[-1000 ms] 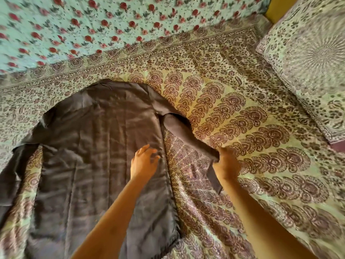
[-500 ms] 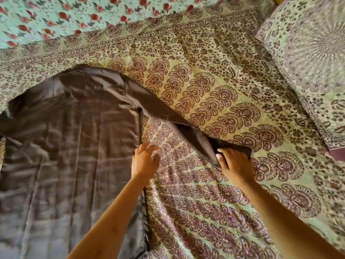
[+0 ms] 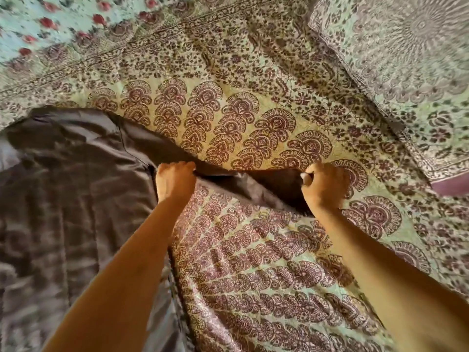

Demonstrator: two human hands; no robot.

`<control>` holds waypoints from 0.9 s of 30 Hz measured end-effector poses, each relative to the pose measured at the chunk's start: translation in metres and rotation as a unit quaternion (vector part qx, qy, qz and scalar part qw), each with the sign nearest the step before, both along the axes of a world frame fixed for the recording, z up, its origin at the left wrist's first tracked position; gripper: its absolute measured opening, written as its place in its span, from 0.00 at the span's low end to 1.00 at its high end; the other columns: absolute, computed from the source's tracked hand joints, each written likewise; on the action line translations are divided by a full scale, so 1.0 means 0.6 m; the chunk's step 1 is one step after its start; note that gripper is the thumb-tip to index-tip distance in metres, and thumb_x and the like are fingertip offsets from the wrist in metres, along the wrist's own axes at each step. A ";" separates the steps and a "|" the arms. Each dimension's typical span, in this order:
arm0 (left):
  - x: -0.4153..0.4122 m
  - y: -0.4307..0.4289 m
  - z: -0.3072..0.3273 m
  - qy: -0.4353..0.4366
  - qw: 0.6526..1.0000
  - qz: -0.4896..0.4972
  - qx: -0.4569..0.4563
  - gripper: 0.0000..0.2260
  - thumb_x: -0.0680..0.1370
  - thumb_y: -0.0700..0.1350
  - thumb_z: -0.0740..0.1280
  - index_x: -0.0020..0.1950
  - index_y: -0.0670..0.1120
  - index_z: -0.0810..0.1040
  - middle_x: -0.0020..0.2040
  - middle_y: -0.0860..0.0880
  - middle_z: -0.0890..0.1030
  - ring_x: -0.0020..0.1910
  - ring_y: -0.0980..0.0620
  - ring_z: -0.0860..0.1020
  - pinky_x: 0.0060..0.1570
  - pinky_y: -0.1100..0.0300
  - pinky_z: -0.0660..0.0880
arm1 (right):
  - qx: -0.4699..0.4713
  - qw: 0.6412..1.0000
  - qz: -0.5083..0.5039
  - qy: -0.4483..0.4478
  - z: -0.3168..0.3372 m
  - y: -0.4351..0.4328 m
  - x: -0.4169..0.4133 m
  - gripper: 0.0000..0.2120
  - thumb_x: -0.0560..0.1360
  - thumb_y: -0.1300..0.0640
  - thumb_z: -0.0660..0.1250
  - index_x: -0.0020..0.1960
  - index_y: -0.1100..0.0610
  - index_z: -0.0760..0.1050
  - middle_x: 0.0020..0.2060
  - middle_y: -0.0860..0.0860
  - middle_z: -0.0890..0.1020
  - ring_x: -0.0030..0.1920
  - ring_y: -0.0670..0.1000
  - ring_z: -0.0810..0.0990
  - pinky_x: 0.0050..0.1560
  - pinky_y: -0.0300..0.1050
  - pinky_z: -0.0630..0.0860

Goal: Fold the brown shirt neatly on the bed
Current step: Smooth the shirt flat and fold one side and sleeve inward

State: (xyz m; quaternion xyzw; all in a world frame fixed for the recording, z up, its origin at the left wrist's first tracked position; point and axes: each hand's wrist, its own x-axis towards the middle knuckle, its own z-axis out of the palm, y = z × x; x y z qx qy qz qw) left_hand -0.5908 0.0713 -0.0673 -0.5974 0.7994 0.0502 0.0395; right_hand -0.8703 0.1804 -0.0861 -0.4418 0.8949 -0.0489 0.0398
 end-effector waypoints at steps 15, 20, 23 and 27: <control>-0.093 -0.073 -0.070 0.194 0.969 -0.047 0.142 0.21 0.72 0.39 0.63 0.65 0.50 0.75 0.73 0.48 0.66 0.70 0.46 0.66 0.68 0.51 0.63 | -0.101 0.988 0.113 0.009 0.016 -0.237 -0.113 0.21 0.73 0.58 0.60 0.66 0.62 0.68 0.65 0.63 0.71 0.67 0.62 0.66 0.70 0.58 0.59; -0.075 -0.110 -0.080 0.183 0.981 0.046 0.030 0.20 0.77 0.49 0.55 0.68 0.51 0.71 0.74 0.48 0.64 0.73 0.47 0.61 0.71 0.50 0.54 | 0.019 0.976 0.198 -0.093 -0.069 -0.247 -0.024 0.27 0.80 0.46 0.49 0.76 0.56 0.53 0.75 0.58 0.53 0.75 0.56 0.50 0.73 0.55 0.44; -0.062 -0.140 -0.098 0.113 0.987 0.105 0.047 0.22 0.80 0.53 0.55 0.75 0.56 0.58 0.78 0.49 0.51 0.76 0.48 0.48 0.72 0.46 0.45 | 0.073 0.988 0.103 -0.087 -0.089 -0.255 -0.037 0.28 0.80 0.42 0.45 0.76 0.51 0.46 0.76 0.55 0.45 0.75 0.56 0.43 0.72 0.56 0.38; -0.084 -0.173 -0.115 0.075 0.988 0.096 0.091 0.25 0.80 0.59 0.51 0.76 0.57 0.50 0.78 0.48 0.45 0.76 0.47 0.44 0.72 0.42 0.41 | 0.085 0.991 0.059 -0.087 -0.096 -0.276 -0.075 0.27 0.79 0.40 0.44 0.76 0.47 0.45 0.76 0.53 0.44 0.75 0.55 0.42 0.71 0.58 0.37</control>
